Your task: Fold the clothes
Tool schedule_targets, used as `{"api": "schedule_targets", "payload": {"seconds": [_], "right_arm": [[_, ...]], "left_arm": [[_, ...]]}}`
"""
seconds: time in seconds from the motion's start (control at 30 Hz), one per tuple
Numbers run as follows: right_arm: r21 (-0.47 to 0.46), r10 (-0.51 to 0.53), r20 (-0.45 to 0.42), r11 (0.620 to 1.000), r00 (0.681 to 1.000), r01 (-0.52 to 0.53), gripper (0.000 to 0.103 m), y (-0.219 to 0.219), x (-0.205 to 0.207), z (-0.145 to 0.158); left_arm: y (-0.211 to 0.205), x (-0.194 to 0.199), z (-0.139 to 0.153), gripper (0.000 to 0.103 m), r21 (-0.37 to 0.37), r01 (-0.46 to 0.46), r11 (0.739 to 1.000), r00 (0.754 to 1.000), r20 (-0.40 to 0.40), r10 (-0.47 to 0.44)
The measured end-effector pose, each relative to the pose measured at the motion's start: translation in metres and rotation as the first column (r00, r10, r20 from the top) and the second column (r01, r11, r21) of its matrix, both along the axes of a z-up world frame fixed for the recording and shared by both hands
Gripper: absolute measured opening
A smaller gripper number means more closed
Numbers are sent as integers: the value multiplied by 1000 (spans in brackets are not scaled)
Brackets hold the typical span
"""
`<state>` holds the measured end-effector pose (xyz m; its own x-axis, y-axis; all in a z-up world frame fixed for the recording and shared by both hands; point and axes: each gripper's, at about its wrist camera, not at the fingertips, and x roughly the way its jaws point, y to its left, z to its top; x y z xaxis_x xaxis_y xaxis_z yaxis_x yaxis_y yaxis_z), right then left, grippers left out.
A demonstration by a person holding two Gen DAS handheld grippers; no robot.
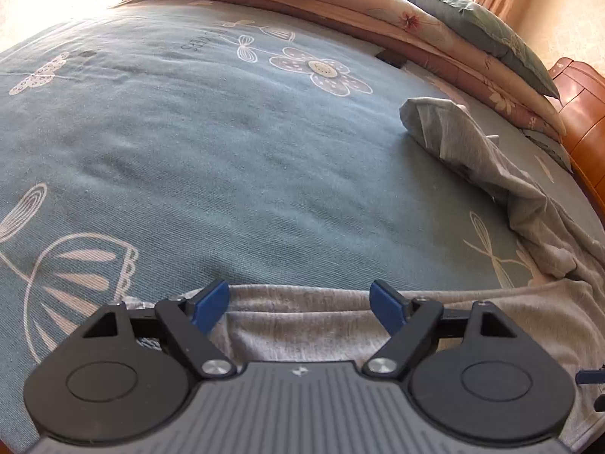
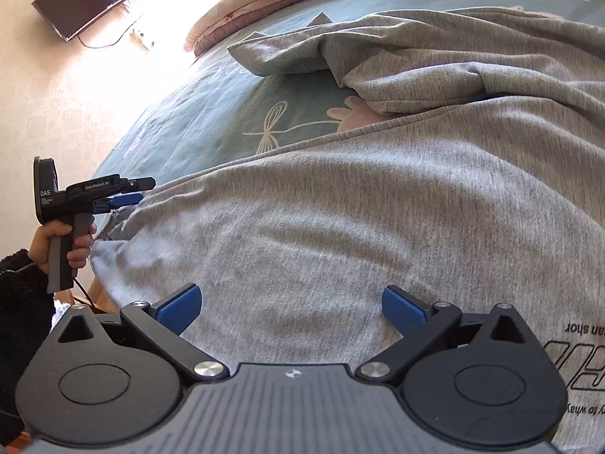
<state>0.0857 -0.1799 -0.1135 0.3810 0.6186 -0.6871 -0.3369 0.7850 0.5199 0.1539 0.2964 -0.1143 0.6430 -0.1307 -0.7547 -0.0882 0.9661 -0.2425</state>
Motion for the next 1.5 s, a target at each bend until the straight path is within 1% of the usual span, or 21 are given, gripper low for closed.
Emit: {"api": "schedule_targets", "payload": {"seconds": [0.1,0.13,0.17,0.23,0.37,0.43,0.53,0.57,0.6,0.63,0.7,0.77,0.9,1.0,1.1,1.2,1.27,1.33,1.37,1.43,1.5], "right_arm": [[15,-14,-5,1000,1000,14,103,-1,1,0],[2,0,6,1000,1000,0,103,0,0,0],[-11,14,17,1000,1000,-13,103,2,-1,0],[-36,29,41,999,999,-27,103,6,-4,0],[-72,28,68,997,997,-23,103,11,-7,0],[-90,27,79,996,996,-20,103,14,-9,0],[-121,33,98,992,995,-21,103,19,-11,0],[-129,32,101,991,994,-18,103,20,-12,0],[-134,28,102,991,994,-14,103,21,-12,0],[-139,26,102,990,994,-12,103,22,-12,0],[-147,27,104,989,994,-11,103,23,-13,0],[-156,30,108,988,994,-13,103,24,-14,0],[-157,29,118,988,993,-10,103,24,-15,0],[-162,26,123,987,992,-6,103,26,-16,-1],[-173,19,129,985,992,4,103,29,-16,-1],[-194,19,140,981,990,9,103,33,-17,-1],[-208,23,146,978,989,8,103,34,-19,-1],[-211,24,146,977,989,8,103,34,-20,-1],[-206,20,146,979,989,10,103,33,-20,-1],[-195,13,143,981,990,15,103,31,-20,-1],[-199,11,139,980,990,17,103,32,-19,-1]], "left_arm": [[-7,7,4,81,71,-16,997,1000,-14,17],[-8,2,11,81,78,-23,997,1000,1,23],[-9,-6,19,81,63,-15,998,1000,27,13],[-10,-24,34,82,25,12,1000,999,46,-13],[-18,-51,41,84,-40,101,994,995,2,-102],[-19,-51,32,85,-66,106,992,994,-25,-108],[-13,-34,7,85,-85,53,995,994,-95,-61],[-9,-27,-2,85,-81,27,996,994,-105,-36],[-6,-21,-2,90,-82,13,997,997,-74,-20],[-2,-16,-2,90,-84,0,996,999,-42,-4],[2,-7,-1,91,-98,-29,995,999,-38,25],[1,-3,2,90,-89,-35,995,998,-60,29],[-5,-32,26,90,-18,-28,999,999,-19,27],[-13,-64,41,91,-53,36,998,999,0,-36],[-21,-90,42,91,-68,81,994,996,-17,-82],[-21,-95,26,91,-103,71,992,995,-69,-78],[-14,-92,9,90,-87,0,996,989,-148,-13],[-6,-99,6,91,-107,-25,994,988,-152,9],[-4,-101,7,91,-107,-36,994,984,-176,17],[-3,-109,11,91,-82,-34,996,982,-190,18],[-3,-110,16,91,-51,-53,997,977,-208,41]]}}
